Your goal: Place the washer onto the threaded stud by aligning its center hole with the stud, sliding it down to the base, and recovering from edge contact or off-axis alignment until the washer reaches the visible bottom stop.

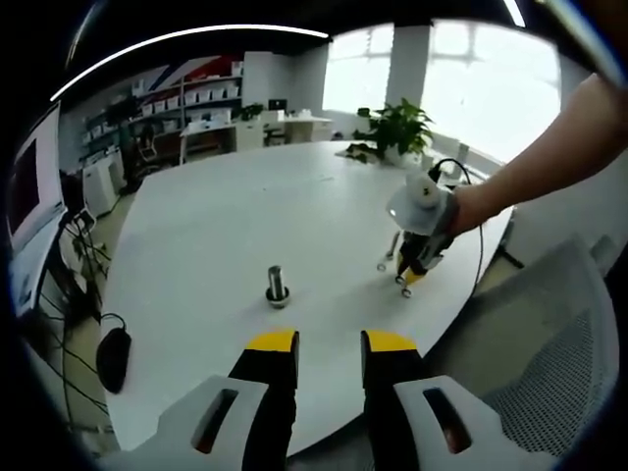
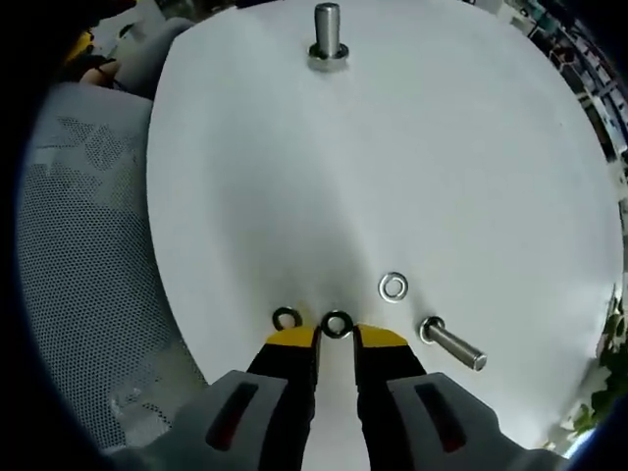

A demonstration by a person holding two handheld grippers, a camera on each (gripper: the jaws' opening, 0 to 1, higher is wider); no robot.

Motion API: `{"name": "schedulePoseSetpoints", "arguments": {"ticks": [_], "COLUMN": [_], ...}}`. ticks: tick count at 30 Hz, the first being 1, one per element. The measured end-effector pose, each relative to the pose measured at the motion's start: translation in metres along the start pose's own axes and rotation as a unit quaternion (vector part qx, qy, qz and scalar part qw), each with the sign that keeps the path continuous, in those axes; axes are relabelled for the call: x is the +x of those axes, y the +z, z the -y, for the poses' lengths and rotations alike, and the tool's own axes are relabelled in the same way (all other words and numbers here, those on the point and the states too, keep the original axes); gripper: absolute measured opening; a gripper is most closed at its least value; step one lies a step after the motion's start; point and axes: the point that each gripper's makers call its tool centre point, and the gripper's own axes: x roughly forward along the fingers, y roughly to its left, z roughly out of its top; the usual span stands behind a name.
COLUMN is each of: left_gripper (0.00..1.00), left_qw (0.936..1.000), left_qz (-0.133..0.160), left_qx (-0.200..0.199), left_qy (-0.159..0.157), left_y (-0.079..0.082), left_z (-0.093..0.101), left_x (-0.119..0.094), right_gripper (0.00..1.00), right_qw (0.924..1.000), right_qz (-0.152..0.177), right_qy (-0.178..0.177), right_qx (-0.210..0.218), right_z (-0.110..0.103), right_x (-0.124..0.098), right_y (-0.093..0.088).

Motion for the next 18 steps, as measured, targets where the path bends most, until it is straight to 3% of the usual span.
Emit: {"name": "schedulePoseSetpoints", "arguments": {"ticks": [5, 12, 15, 18], "left_gripper": [0.23, 0.24, 0.24, 0.24], "left_qw": [1.0, 0.9996, 0.9996, 0.9994], "left_qz": [0.0, 0.001, -0.014, -0.026], "left_qx": [-0.002, -0.017, -0.004, 0.005], "left_qy": [0.005, 0.02, 0.023, 0.024], "left_y": [0.0, 0.0, -0.004, -0.007], "left_z": [-0.002, -0.008, -0.006, -0.006], "left_x": [-0.001, -0.002, 0.001, 0.003], "right_gripper": [0.16, 0.05, 0.07, 0.08], "right_qw": [0.9996, 0.9899, 0.9955, 0.9993], "right_qz": [-0.019, -0.078, -0.073, -0.029], "right_qy": [0.002, -0.044, -0.021, -0.002], "right_qx": [-0.019, -0.11, -0.056, -0.024], "right_z": [-0.001, 0.008, 0.004, 0.006], "right_x": [-0.001, 0.001, 0.001, 0.0], "right_y": [0.001, 0.0, 0.0, 0.001]}}
